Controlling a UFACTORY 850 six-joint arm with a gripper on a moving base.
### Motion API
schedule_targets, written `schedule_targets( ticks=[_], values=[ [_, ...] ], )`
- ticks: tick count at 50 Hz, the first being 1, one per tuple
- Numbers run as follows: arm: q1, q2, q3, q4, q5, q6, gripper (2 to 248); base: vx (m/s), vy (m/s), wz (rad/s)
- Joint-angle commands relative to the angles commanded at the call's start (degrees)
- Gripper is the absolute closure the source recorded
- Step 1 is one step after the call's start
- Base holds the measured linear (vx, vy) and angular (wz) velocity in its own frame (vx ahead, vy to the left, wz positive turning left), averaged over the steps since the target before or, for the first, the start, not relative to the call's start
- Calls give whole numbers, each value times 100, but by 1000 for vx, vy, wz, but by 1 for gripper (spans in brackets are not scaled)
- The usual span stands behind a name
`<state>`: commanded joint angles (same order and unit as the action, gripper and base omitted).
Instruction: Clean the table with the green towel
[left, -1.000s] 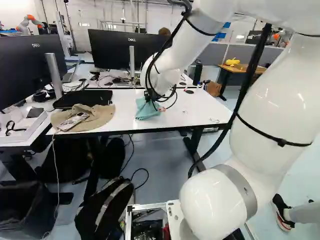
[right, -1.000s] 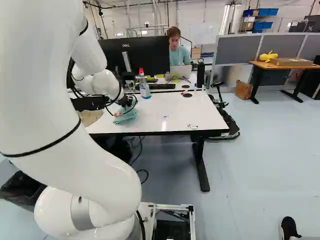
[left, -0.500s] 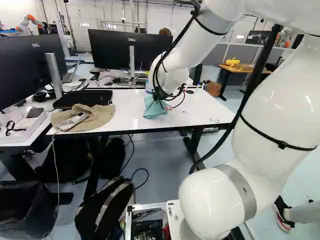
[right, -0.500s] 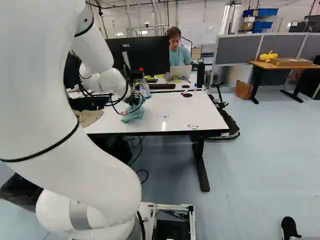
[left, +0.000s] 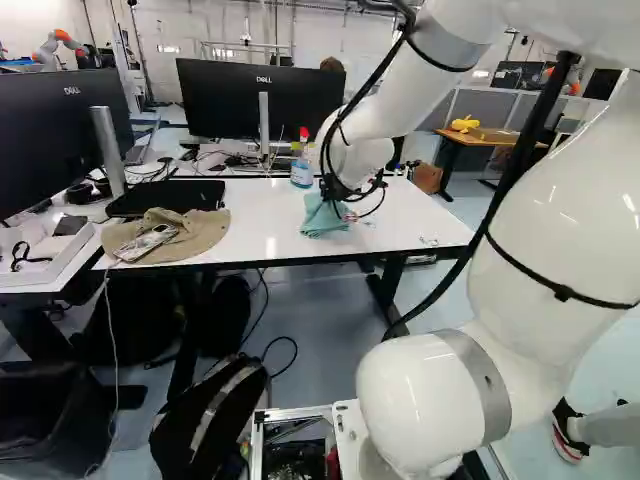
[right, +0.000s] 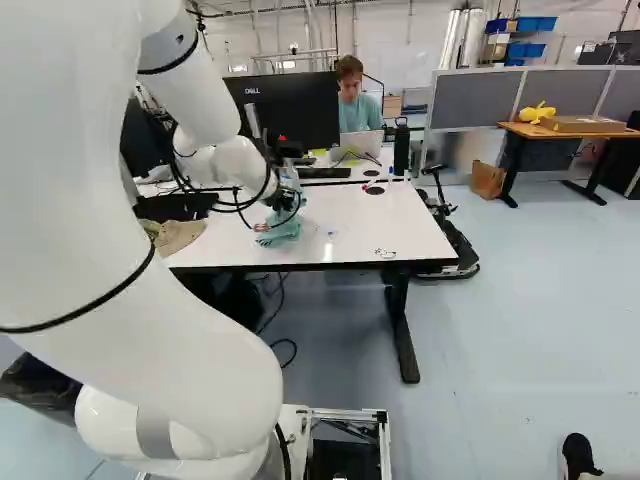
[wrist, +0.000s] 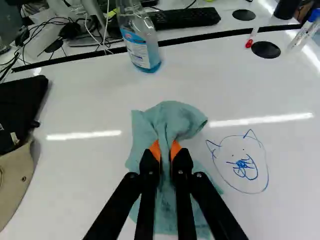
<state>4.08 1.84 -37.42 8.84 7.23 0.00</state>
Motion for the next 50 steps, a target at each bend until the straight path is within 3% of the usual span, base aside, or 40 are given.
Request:
schedule_targets(
  ticks=[34,50],
  values=[
    [-699,189,187,0,0,0,208,0,0,0],
    [-723,29,140,0,0,0,208,0,0,0]
  ],
)
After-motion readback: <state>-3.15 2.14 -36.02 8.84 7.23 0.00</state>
